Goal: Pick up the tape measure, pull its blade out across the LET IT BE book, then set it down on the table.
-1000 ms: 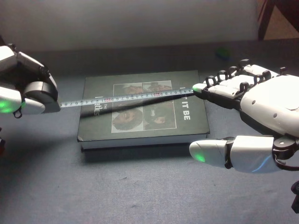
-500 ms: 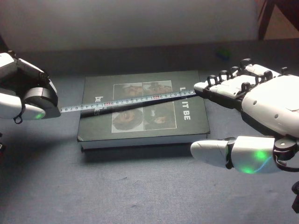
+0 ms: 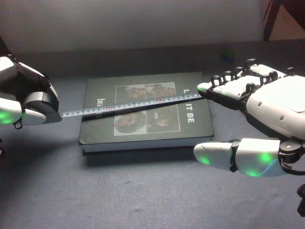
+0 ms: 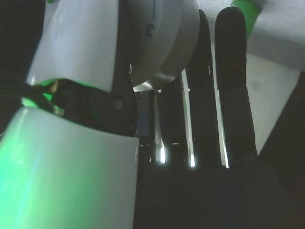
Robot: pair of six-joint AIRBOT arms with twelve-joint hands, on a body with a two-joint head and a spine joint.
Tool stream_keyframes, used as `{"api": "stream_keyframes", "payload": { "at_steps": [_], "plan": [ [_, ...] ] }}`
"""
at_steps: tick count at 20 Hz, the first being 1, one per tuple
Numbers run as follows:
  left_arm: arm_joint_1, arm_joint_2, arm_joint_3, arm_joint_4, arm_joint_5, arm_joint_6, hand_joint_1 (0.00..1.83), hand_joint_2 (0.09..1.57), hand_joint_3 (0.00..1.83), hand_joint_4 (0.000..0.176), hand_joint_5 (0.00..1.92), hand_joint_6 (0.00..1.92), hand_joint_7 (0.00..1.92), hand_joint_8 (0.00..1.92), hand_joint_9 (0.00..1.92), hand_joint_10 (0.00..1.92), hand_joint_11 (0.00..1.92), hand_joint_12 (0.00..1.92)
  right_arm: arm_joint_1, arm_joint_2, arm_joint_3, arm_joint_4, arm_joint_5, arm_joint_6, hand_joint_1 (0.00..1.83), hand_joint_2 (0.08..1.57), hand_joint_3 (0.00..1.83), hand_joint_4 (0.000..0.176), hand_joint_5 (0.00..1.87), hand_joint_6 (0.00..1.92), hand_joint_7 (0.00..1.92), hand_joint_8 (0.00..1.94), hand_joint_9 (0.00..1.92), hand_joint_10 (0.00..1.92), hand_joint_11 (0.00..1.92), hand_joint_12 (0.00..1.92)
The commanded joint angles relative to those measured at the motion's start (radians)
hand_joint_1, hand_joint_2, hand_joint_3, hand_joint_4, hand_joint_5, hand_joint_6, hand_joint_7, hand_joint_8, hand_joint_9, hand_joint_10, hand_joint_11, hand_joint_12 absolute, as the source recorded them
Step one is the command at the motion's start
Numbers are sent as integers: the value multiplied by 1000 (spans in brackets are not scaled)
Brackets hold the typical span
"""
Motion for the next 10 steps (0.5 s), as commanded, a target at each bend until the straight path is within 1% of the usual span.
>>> {"api": "stream_keyframes", "payload": {
  "at_steps": [1,10],
  "plan": [
    [-5,-3,6,-24,-115,-12,1382,1073,0,0,979,963,1233,470,931,1132,765,1033,6,1,-5,-47,93,7,50,1056,1,0,226,4,249,3,243,7,0,795],
    [-4,-3,5,-23,-130,-12,1381,1074,0,0,979,967,1239,469,916,1137,740,1025,4,0,-7,-55,103,11,54,1058,2,0,225,1,249,1,242,5,0,792]
  ]
}}
